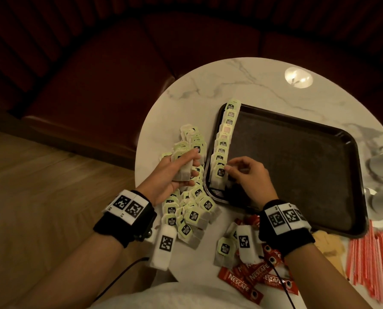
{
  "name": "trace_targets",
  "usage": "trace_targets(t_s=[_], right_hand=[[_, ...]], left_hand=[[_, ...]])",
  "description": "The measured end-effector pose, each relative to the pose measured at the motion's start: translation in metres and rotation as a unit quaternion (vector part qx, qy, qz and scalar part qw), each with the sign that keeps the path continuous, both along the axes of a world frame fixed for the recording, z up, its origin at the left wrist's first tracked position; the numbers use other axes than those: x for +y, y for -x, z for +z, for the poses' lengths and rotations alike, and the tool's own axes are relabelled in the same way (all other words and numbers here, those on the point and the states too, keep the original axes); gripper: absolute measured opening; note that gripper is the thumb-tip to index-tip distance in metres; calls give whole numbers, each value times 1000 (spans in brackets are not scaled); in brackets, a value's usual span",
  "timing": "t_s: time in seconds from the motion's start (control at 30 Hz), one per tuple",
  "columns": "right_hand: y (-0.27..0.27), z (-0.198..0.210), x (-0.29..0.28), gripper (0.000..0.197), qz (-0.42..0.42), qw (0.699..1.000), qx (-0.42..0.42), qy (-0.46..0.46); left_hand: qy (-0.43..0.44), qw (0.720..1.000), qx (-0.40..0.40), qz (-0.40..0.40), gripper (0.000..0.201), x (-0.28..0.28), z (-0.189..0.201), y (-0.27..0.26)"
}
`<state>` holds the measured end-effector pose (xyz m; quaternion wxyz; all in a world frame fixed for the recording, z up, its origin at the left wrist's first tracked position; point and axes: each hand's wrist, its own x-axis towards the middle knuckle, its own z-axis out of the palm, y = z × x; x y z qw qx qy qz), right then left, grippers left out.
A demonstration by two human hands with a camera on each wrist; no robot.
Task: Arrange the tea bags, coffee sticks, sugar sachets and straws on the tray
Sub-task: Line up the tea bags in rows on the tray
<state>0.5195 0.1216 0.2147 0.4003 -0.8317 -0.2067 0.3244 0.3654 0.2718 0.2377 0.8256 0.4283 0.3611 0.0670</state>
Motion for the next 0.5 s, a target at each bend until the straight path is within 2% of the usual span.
trace_targets(t_s=[0.13, 0.3, 0.5], right_hand=[[7, 22, 3, 8, 7, 998, -47, -52], [23, 48, 18, 9, 82, 991, -34, -104], [36, 53, 33, 12, 113, 987, -32, -112]], left_hand=[[40, 999, -17, 18, 66, -1, 4, -5], [62, 998, -29, 17, 78, -2, 8, -9], [64, 997, -38, 3, 68, -7, 15, -11]])
